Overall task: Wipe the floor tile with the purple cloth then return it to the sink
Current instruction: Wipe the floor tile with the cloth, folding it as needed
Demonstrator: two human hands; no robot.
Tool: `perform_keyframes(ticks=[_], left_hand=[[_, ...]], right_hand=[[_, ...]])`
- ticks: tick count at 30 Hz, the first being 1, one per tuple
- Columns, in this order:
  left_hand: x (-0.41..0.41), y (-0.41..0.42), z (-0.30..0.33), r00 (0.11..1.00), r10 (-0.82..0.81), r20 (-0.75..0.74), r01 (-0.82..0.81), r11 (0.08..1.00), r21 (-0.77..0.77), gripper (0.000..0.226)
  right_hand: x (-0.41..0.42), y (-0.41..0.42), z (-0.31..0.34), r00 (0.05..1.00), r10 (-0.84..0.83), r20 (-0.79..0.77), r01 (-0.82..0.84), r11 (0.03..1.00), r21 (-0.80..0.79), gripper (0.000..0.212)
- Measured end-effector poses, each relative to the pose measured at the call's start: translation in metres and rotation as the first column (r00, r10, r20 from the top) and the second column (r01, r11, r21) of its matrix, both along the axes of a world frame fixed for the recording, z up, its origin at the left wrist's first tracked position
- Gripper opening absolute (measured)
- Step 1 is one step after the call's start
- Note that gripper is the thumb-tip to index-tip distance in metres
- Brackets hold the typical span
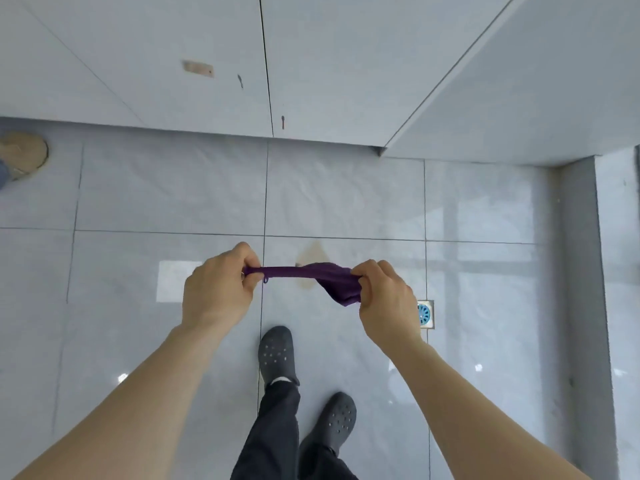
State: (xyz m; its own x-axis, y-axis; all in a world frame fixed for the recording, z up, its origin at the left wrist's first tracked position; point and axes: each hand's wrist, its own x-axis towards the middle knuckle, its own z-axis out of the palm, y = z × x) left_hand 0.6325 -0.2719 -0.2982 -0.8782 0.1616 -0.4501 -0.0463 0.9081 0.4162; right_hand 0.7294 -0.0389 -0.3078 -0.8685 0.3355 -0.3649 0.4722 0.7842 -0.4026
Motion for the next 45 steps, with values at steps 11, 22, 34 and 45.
perform_keyframes(ticks=[11,22,34,45], left_hand=[[0.081,-0.01,-0.264,0.991,-0.058,0.119,0.061,0.998,-0.024,0.01],[0.075,0.012,-0.46,0.985,-0.164,0.049,0.159,0.984,0.086,0.007],[0.032,0.013,-0.487,0.913,-0.354,-0.205,0.367,0.93,0.032,0.008],[0.016,0.008,-0.52,0.874,-0.324,-0.363,0.3,0.946,-0.123,0.054]], right_hand=[[0.075,-0.003,-0.257,0.998,0.069,0.003,-0.069,0.996,0.057,0.029],[0.074,0.02,-0.452,0.983,0.077,-0.167,-0.04,0.976,0.212,0.046],[0.014,0.037,-0.484,0.897,0.104,-0.429,0.061,0.934,0.353,0.04],[0.026,-0.019,-0.515,0.984,0.001,-0.179,0.043,0.969,0.242,0.09]])
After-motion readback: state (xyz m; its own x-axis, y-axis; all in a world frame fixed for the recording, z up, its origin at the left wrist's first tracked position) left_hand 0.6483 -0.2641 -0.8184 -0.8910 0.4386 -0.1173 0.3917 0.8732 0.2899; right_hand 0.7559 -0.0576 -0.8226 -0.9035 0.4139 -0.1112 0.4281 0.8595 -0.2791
